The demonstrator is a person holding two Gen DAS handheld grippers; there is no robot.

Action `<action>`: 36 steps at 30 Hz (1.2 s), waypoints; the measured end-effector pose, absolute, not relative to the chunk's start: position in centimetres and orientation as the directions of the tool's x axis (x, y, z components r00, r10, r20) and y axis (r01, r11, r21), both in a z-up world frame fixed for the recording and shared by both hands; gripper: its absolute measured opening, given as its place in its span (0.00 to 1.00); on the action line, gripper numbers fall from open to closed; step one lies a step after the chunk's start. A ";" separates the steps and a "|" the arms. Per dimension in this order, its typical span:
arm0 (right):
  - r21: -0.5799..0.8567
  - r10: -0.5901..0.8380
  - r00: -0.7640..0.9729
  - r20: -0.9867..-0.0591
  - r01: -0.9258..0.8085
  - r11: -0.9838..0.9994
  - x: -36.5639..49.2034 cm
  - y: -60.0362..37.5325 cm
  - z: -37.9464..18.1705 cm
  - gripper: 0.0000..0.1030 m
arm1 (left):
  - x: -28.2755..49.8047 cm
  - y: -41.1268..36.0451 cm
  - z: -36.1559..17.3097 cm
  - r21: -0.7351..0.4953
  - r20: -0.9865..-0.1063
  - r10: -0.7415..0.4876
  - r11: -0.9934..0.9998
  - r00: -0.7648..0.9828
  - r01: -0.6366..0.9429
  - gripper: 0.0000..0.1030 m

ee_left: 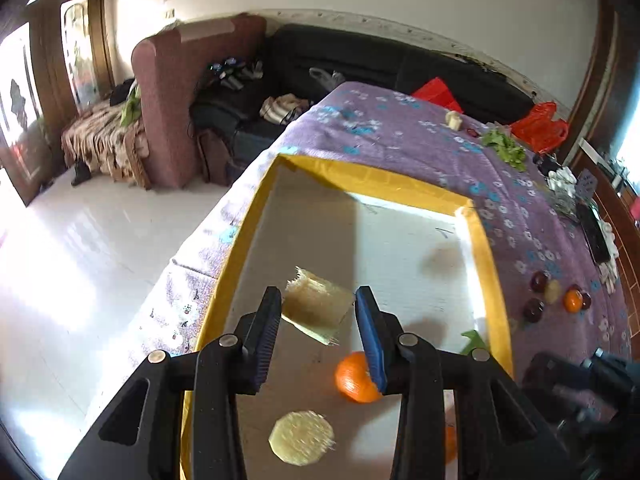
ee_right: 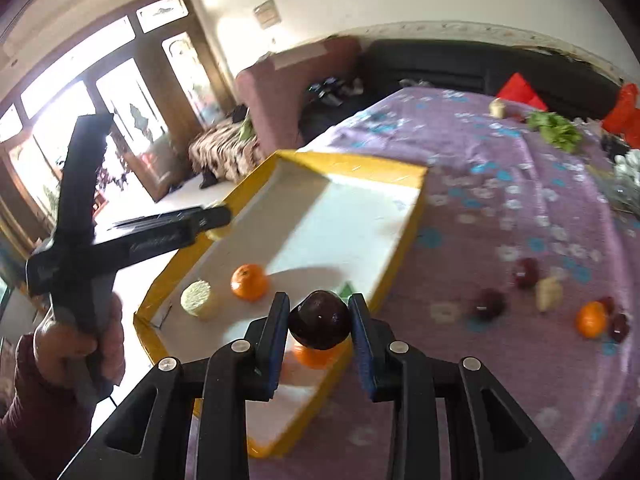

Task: Organize fruits
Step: 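Lower the chunk and plum into the tray and open both tools, then move both open tools back over the remaining fruit on the cloth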

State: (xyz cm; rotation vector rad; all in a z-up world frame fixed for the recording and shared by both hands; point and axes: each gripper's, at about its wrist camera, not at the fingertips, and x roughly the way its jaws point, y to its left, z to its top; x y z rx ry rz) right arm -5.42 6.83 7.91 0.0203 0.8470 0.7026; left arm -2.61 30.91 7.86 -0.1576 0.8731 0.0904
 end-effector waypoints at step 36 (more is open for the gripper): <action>0.246 0.198 0.781 -0.592 -0.059 0.968 -13.9 -16.9 8.9 0.67 | -11.3 14.8 14.7 -0.306 -0.618 -0.302 0.943 0.726 0.133 0.87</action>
